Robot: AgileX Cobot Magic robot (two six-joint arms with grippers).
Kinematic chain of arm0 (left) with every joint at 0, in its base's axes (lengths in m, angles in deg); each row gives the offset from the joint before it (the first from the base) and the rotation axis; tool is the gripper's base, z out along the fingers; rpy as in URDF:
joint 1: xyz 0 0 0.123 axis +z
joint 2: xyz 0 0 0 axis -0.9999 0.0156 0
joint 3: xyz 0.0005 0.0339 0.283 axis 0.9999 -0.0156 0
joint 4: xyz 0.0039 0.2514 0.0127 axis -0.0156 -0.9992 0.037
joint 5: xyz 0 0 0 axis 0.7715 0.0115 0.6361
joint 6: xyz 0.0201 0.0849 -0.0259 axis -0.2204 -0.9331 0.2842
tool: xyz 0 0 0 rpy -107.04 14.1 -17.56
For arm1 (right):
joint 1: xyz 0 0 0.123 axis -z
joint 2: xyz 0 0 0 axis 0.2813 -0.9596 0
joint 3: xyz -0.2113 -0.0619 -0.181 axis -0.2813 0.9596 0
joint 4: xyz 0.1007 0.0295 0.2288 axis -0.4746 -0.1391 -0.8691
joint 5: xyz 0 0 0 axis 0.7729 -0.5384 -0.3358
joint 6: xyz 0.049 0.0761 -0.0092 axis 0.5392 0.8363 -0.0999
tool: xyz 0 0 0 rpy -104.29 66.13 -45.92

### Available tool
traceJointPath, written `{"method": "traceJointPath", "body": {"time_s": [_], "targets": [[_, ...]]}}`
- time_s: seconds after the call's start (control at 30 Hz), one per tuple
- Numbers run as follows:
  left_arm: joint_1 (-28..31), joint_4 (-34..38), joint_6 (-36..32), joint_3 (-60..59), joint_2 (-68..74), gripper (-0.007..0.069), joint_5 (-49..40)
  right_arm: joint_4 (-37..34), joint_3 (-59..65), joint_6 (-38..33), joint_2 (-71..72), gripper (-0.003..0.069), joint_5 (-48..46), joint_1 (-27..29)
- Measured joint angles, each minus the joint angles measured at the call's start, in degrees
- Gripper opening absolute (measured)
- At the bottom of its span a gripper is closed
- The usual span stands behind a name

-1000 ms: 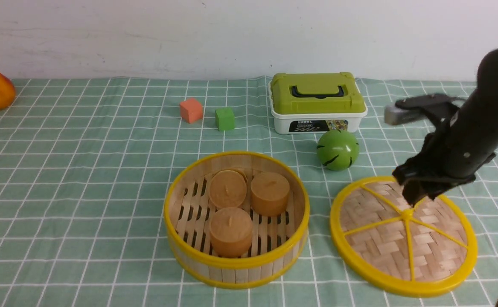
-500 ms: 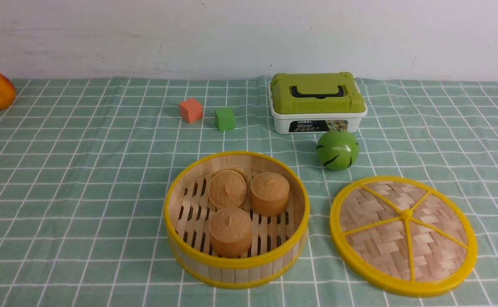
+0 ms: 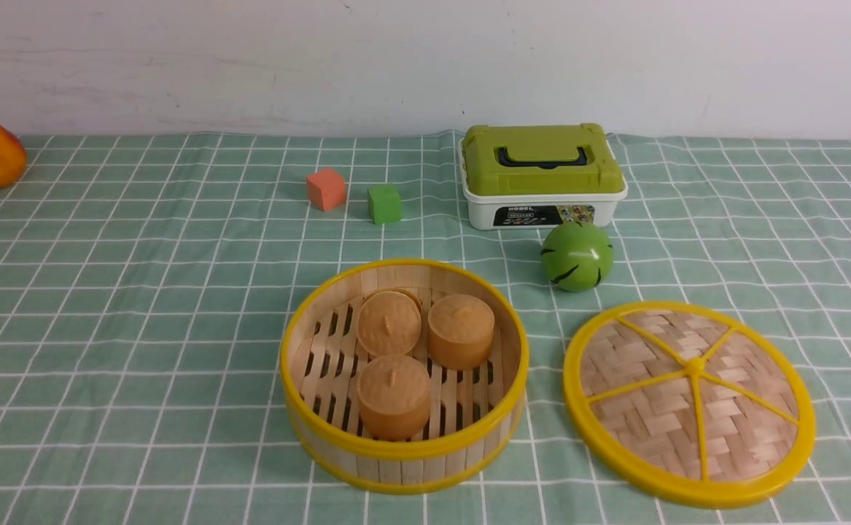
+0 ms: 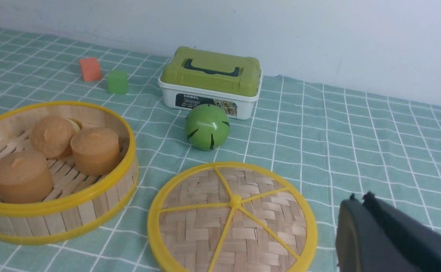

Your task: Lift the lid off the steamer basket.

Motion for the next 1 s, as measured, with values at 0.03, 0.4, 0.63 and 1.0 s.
{"method": "traceJointPath", "body": {"time_s": [0.03,0.4,0.63,1.0], "targets": [[0.0,0.0,0.0,0.0,0.0,0.0239,0.0,0.0,0.6,0.0,0.9,-0.0018,-0.1,0.0],[0.0,0.0,0.0,0.0,0.0,0.0239,0.0,-1.4,2.0,0.0,2.5,-0.0007,-1.7,0.0],[0.0,0.0,0.0,0.0,0.0,0.0239,0.0,-0.3,14.9,0.0,3.4,-0.0004,9.7,5.1],[0.0,0.0,0.0,0.0,0.0,0.0239,0.0,3.9,33.4,9.2,11.1,0.0,21.4,11.3]]}}
